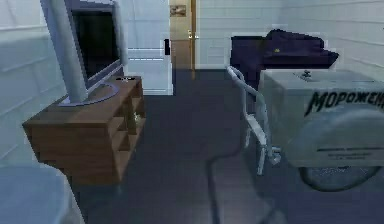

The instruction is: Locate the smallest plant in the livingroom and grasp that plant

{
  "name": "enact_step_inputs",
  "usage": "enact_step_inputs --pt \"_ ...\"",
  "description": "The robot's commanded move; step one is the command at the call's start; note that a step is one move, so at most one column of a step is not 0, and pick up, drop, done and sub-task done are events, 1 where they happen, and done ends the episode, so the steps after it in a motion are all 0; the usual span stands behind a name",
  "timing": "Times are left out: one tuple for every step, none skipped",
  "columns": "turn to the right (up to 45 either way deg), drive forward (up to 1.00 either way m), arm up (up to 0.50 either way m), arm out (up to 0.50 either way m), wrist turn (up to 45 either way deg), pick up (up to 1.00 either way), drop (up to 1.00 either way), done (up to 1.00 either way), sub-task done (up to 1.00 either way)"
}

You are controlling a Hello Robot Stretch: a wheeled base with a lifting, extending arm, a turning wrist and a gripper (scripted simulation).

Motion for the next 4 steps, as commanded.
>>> enact_step_inputs --pt "0.0 0.85 0.0 0.0 0.0 0.0 0.0 0.0 0.0" --pt "-9.0 0.0 0.0 0.0 0.0 0.0 0.0 0.0 0.0" --pt "0.0 1.0 0.0 0.0 0.0 0.0 0.0 0.0 0.0" --pt "-6.0 0.0 0.0 0.0 0.0 0.0 0.0 0.0 0.0"
